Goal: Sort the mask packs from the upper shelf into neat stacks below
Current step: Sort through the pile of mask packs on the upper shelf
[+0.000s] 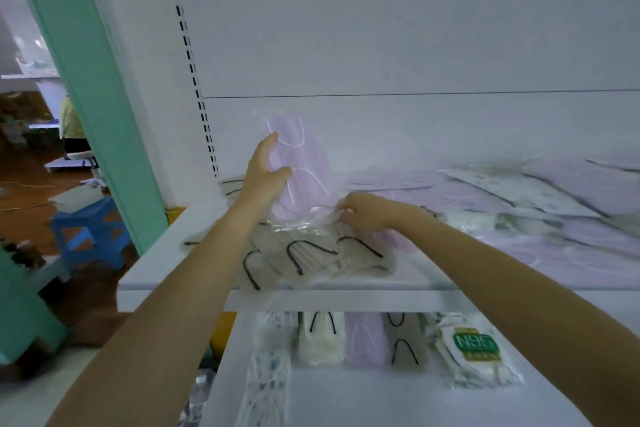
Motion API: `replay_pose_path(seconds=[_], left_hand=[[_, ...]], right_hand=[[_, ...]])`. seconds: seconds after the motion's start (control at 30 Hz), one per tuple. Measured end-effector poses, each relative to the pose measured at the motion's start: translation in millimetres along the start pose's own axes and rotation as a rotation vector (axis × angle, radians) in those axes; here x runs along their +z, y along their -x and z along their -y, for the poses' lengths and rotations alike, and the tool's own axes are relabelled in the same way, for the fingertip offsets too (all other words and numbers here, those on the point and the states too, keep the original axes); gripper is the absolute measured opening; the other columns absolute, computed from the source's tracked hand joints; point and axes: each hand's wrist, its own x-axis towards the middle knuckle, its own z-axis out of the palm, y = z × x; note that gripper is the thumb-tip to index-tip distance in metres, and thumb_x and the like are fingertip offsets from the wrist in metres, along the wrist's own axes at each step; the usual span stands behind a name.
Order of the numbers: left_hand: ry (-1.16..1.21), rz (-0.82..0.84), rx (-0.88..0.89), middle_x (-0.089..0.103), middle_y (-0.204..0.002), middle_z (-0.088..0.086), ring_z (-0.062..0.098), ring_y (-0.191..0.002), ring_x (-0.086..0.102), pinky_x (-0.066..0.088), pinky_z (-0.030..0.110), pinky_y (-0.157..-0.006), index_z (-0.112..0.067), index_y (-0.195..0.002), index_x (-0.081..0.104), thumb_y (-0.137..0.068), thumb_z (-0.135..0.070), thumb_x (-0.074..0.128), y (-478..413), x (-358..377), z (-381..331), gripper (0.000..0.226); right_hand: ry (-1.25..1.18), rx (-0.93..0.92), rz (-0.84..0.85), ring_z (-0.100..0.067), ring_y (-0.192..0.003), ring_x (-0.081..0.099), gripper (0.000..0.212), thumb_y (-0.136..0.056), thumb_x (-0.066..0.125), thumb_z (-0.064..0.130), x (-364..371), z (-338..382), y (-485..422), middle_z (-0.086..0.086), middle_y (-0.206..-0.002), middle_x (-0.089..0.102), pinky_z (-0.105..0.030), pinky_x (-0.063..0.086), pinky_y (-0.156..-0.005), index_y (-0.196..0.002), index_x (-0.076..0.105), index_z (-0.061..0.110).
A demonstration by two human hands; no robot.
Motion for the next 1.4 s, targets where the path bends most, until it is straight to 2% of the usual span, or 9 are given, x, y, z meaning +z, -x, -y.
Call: replay_pose_path(seconds=[0.17,0.27,0.5,0.7,0.87,1.0,1.1,1.23,1.4], left_hand=[[-0.012,-0.054,-0.049,0.044,-0.138,0.003,0.014,-0.112,0.049,0.043,0.022,-0.087,-0.013,-0.136,0.043,-0.086,0.006,0.054,-6.4,24.1,-7.6,0.054],[-0.053,-0.068,-0.050,0.046,-0.136,0.004,0.016,-0.112,0.050,0.044,0.022,-0.087,-0.014,-0.135,0.045,-0.085,0.005,0.055,-4.7,45.5,-9.4,0.054],[-0.197,-0.154,-0.106,0.047,-0.137,0.008,0.025,-0.124,0.047,0.038,0.031,-0.103,-0.009,-0.134,0.046,-0.085,0.006,0.051,0.8,84.3,-11.2,0.051],[-0.111,-0.158,-0.151,0.046,-0.138,0.001,0.015,-0.125,0.046,0.035,0.023,-0.100,-0.014,-0.135,0.046,-0.094,-0.010,0.050,17.5,101.7,-19.4,0.041],[0.000,-0.101,-0.133,0.050,-0.126,-0.006,0.009,-0.114,0.048,0.035,0.024,-0.092,-0.016,-0.127,0.052,-0.096,-0.031,0.049,24.2,110.3,-29.9,0.034],[-0.094,-0.097,-0.078,0.050,-0.120,-0.006,0.012,-0.113,0.049,0.040,0.023,-0.091,-0.014,-0.133,0.047,-0.088,0.000,0.051,25.9,100.9,-27.8,0.047],[-0.118,-0.139,-0.069,0.050,-0.129,-0.002,0.013,-0.107,0.056,0.048,0.024,-0.088,-0.016,-0.136,0.042,-0.085,0.003,0.049,25.9,88.5,-24.1,0.054],[-0.081,-0.182,-0.079,0.032,-0.139,-0.013,-0.023,-0.073,0.052,0.039,-0.001,-0.057,-0.023,-0.146,0.025,-0.089,0.006,0.039,28.7,73.2,-22.9,0.066],[-0.111,-0.178,-0.120,0.036,-0.148,-0.003,0.018,-0.100,0.057,0.040,0.011,-0.070,-0.022,-0.140,0.042,-0.089,0.004,0.033,28.2,66.3,-22.2,0.057]], right_hand=[[0.198,0.264,-0.161,-0.031,-0.132,0.032,0.053,-0.095,0.047,0.027,-53.1,-75.2,-0.2,-0.010,-0.145,0.035,-0.042,0.028,-0.107,-0.144,0.031,0.017],[0.241,0.410,-0.069,-0.030,-0.126,0.041,0.051,-0.090,0.054,0.026,-61.0,-112.1,5.4,-0.010,-0.138,0.044,-0.042,0.028,-0.105,-0.136,0.040,0.014],[0.183,0.238,-0.342,-0.030,-0.099,0.058,0.024,-0.089,0.048,0.017,-53.7,-131.4,-0.2,-0.011,-0.109,0.062,-0.031,0.038,-0.081,-0.109,0.061,0.011],[-0.364,0.086,-0.636,-0.023,-0.081,0.053,0.015,-0.089,0.050,0.022,-48.8,-102.5,21.7,-0.001,-0.086,0.057,-0.027,0.038,-0.069,-0.095,0.059,0.012],[-0.414,-0.307,-0.468,-0.022,-0.098,0.055,0.020,-0.089,0.056,0.020,-16.8,-58.7,38.8,-0.009,-0.106,0.061,-0.026,0.039,-0.083,-0.102,0.064,0.006],[-0.347,-0.455,-0.336,-0.022,-0.111,0.053,0.025,-0.094,0.051,0.017,-10.0,-54.6,47.8,-0.009,-0.123,0.059,-0.015,0.031,-0.087,-0.114,0.063,0.007],[-0.325,-0.337,-0.408,-0.020,-0.125,0.045,0.033,-0.095,0.050,0.024,-15.4,-63.9,53.7,-0.004,-0.136,0.051,-0.018,0.027,-0.098,-0.125,0.056,0.012],[0.108,-0.093,-0.195,-0.023,-0.136,0.028,0.068,-0.085,0.052,0.058,-16.6,-80.7,65.0,0.001,-0.149,0.034,-0.041,0.016,-0.112,-0.142,0.036,0.023],[0.109,0.001,-0.143,-0.021,-0.129,0.038,0.042,-0.090,0.048,0.051,-4.5,-84.1,71.1,0.003,-0.130,0.053,-0.048,0.007,-0.113,-0.123,0.058,0.026]])
